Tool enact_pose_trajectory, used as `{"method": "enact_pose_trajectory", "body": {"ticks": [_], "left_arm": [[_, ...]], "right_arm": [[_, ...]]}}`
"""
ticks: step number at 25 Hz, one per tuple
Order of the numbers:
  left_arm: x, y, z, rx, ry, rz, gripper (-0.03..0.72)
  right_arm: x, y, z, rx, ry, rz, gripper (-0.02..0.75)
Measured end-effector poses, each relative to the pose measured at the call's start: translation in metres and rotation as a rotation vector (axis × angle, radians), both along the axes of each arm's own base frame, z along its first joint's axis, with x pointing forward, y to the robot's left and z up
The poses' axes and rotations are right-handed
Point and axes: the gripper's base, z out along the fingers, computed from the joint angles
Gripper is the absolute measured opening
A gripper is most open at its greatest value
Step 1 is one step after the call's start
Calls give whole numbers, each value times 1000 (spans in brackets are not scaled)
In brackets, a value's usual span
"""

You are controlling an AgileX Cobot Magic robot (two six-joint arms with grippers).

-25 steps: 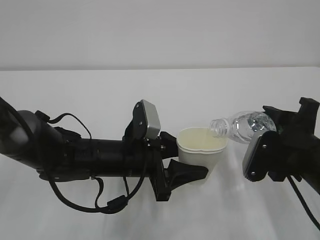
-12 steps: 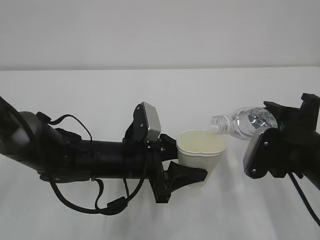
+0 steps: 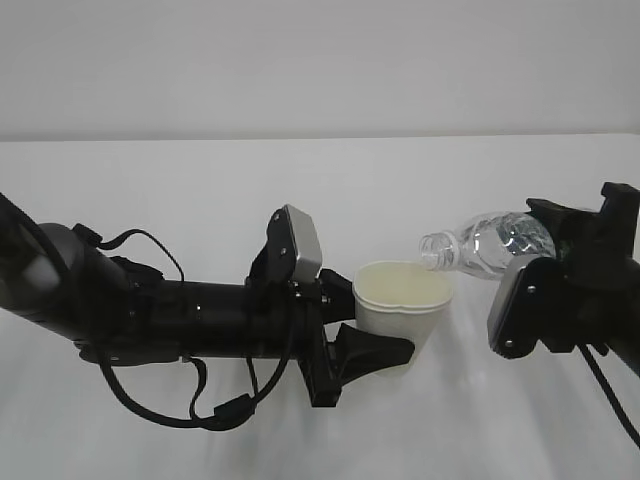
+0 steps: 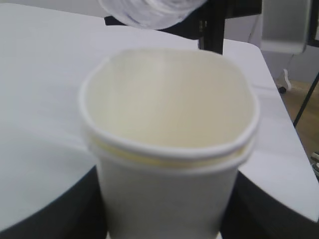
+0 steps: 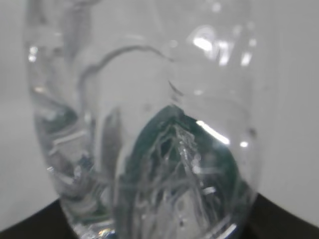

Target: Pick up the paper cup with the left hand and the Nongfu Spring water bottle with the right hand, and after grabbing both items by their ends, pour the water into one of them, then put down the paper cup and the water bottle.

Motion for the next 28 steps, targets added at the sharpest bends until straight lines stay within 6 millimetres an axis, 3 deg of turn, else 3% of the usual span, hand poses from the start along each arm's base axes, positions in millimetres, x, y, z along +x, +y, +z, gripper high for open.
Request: {"method": "enact_pose_trajectory", "body": {"ticks": [28], "left_arm": [[-2,-1,1,-19,13,-23,424]], "right_arm": [[-1,0,7,-74,-42,17,383]]}}
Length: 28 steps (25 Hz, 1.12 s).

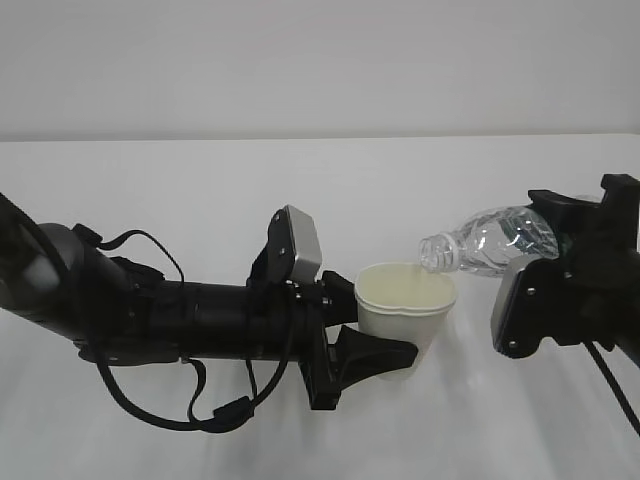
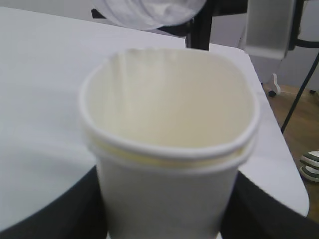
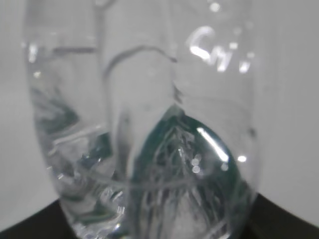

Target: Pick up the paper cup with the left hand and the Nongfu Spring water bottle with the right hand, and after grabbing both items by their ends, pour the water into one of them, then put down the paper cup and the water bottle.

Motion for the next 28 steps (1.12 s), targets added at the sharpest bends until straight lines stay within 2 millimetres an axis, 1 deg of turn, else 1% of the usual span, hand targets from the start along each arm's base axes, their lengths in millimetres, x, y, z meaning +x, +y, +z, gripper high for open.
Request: {"method": "enact_pose_trajectory", "body": {"ticks": [28], "left_arm": [[0,0,0,-1,3,-2,421]], "right_arm": [[0,1,2,-54,-19,19,383]]}}
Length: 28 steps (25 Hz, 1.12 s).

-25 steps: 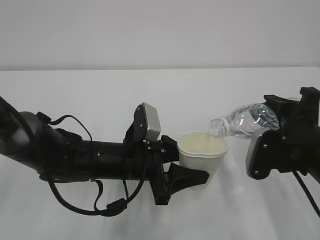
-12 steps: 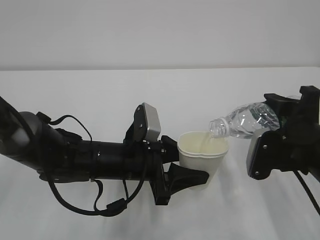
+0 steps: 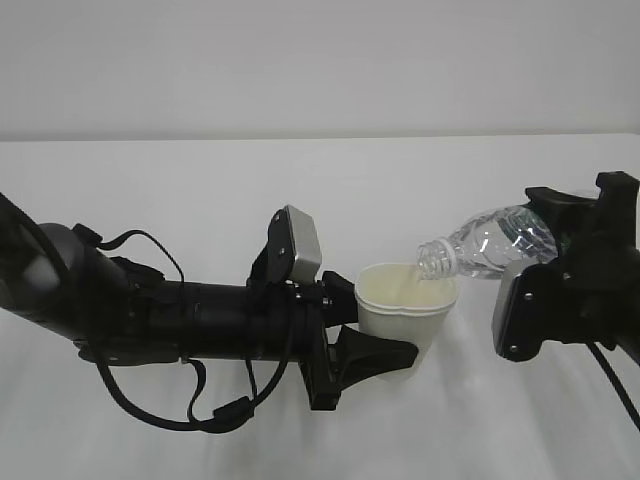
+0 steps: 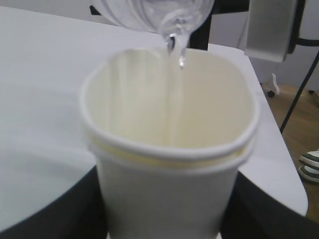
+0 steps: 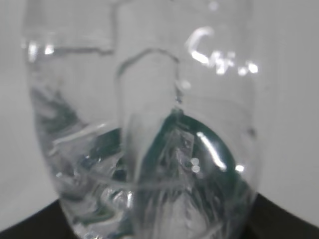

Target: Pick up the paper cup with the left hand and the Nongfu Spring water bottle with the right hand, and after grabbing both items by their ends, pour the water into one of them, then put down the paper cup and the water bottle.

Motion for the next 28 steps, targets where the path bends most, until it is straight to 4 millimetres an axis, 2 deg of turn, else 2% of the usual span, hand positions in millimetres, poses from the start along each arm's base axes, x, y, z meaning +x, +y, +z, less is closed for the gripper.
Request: {"method": "enact_pose_trajectory", "body": {"ticks": [28], "left_arm": [[0,0,0,1,0,-2,419]], "right_arm": [[0,0,0,-2,-1,5,383]]}}
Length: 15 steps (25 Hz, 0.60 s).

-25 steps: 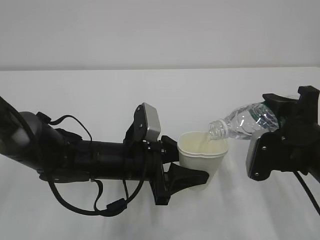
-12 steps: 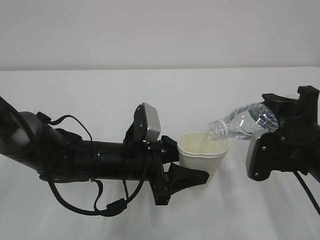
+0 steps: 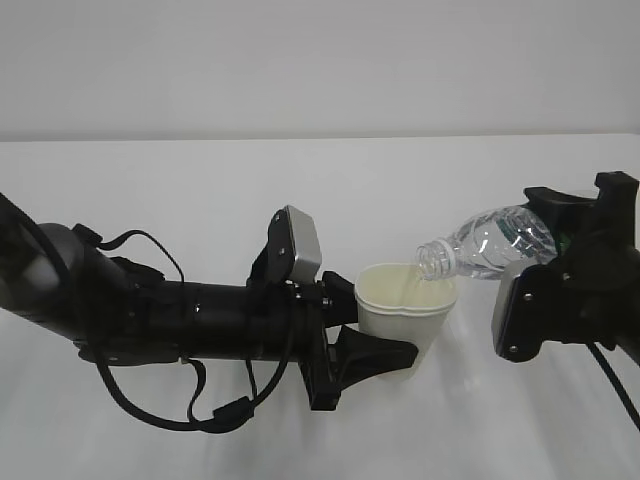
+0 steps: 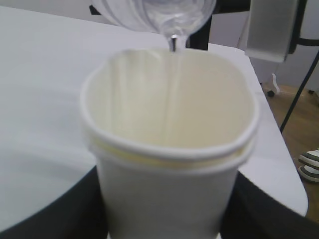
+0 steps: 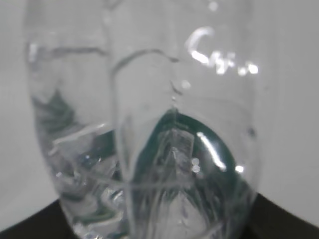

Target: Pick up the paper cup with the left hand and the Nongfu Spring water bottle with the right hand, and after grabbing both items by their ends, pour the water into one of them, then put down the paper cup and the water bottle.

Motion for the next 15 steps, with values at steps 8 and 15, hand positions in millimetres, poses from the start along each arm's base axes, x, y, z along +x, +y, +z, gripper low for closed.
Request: {"method": "enact_pose_trajectory", "body": {"ticks": [8,15], "left_arm": [[0,0,0,0,0,0,419],[0,0,0,0,0,0,419]], "right_arm": [[0,0,0,-2,-1,0,383],[0,1,0,-8,-3,8,383]]}}
